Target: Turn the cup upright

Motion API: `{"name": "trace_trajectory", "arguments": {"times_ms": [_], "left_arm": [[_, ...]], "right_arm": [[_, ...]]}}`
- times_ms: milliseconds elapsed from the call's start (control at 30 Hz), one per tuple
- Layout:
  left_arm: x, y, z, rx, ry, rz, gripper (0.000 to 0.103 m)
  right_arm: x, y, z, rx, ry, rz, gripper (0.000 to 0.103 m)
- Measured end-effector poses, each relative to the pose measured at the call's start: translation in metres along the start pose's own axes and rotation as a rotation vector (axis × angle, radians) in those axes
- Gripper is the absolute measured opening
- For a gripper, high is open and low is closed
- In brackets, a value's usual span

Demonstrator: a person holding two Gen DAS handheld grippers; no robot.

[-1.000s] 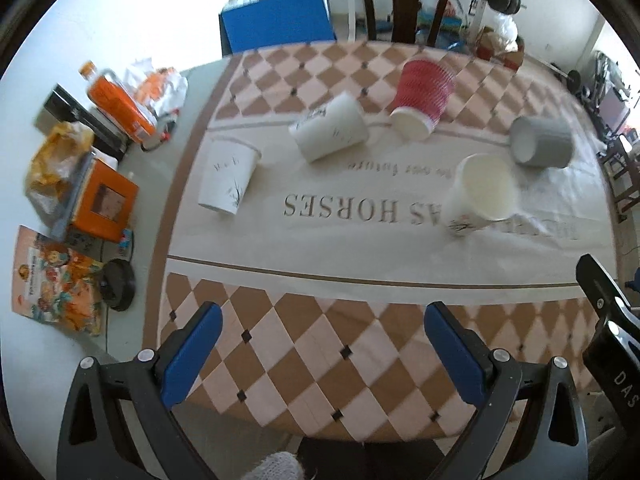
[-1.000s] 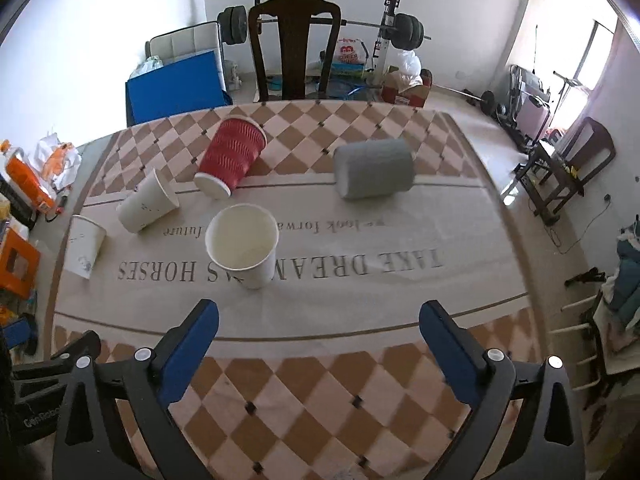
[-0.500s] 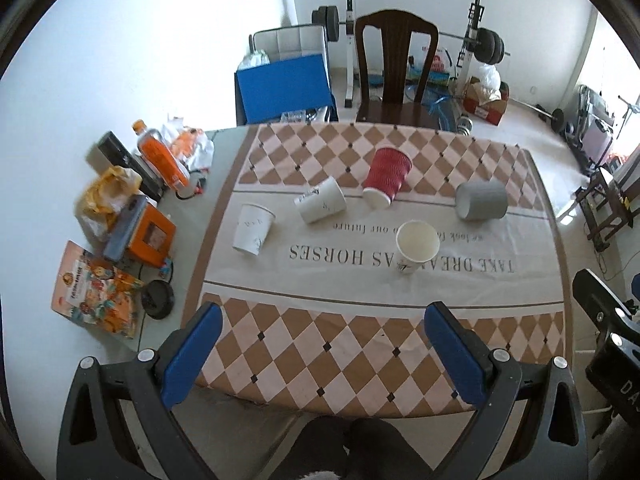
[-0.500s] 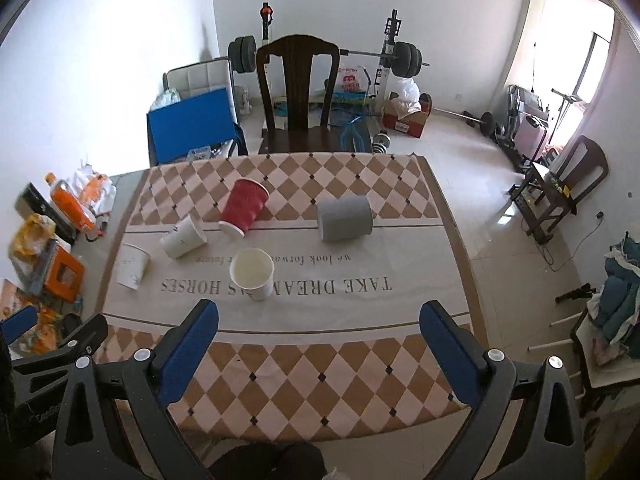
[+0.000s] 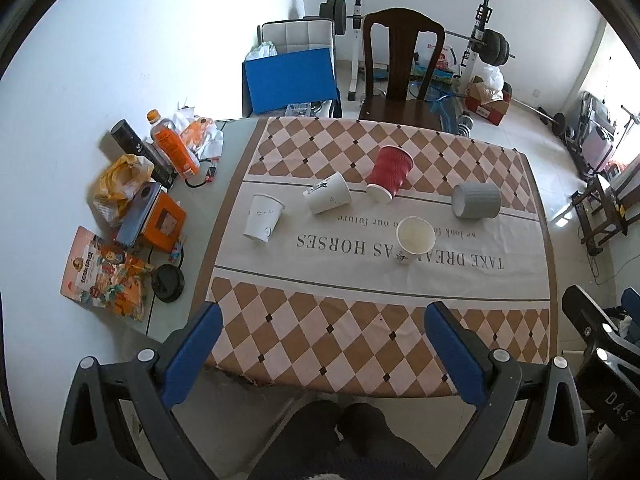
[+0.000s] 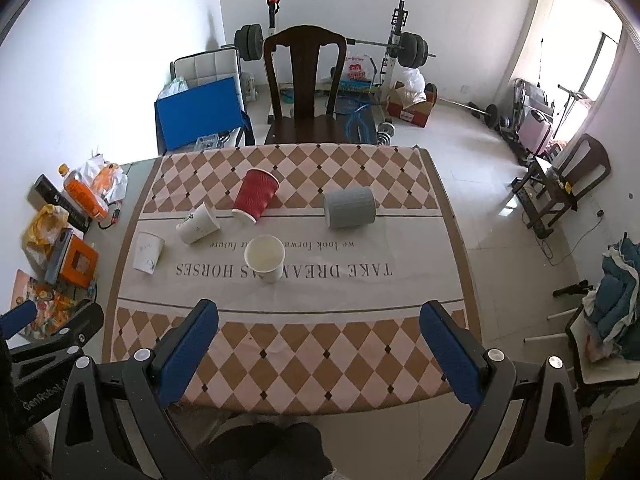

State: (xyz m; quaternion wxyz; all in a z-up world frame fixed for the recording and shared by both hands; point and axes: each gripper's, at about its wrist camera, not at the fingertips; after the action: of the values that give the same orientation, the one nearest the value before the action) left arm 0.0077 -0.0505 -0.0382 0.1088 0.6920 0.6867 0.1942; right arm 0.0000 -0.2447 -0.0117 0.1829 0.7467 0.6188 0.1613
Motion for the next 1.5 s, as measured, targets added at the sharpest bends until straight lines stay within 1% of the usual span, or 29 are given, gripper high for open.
{"name": "trace_trajectory", "arguments": {"times_ms": [400, 600, 800, 1000, 1500], "left_arm": [[0.004, -0.009, -0.005, 0.009, -0.02, 0.03, 0.103], [0.002, -0.008, -0.005, 0.01, -0.02, 0.025, 0.103], [0.004, -0.012, -0.007, -0.002, -0.014, 0.048, 0.103], [0.004, -0.012, -0.008, -0.006, -0.015, 0.047, 0.103], [0.006, -0.011, -0.013, -0.021, -0.022, 0.048, 0.103]], "right_arm": [[-0.001, -0.001, 0.0, 0.013, -0.002, -0.001, 0.102], [0.0, -0.003, -0.001, 0.012, -0.001, -0.002, 0.102], [0.0, -0.009, 0.0, 0.017, 0.005, -0.001, 0.102], [0.002, -0.018, -0.004, 0.016, 0.0, 0.0, 0.102], [0.0, -0.016, -0.004, 0.017, 0.0, 0.0, 0.102]]}}
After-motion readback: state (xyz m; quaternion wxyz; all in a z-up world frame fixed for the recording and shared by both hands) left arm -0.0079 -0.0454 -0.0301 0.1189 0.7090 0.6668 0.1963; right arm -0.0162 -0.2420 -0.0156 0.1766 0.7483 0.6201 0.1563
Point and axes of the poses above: each gripper's, at about its wrist camera, not at the fingertips, and z roughly the way its jaws point, x to its left, y to its top, and after that the axes turned 4 degrees about y, right-handed
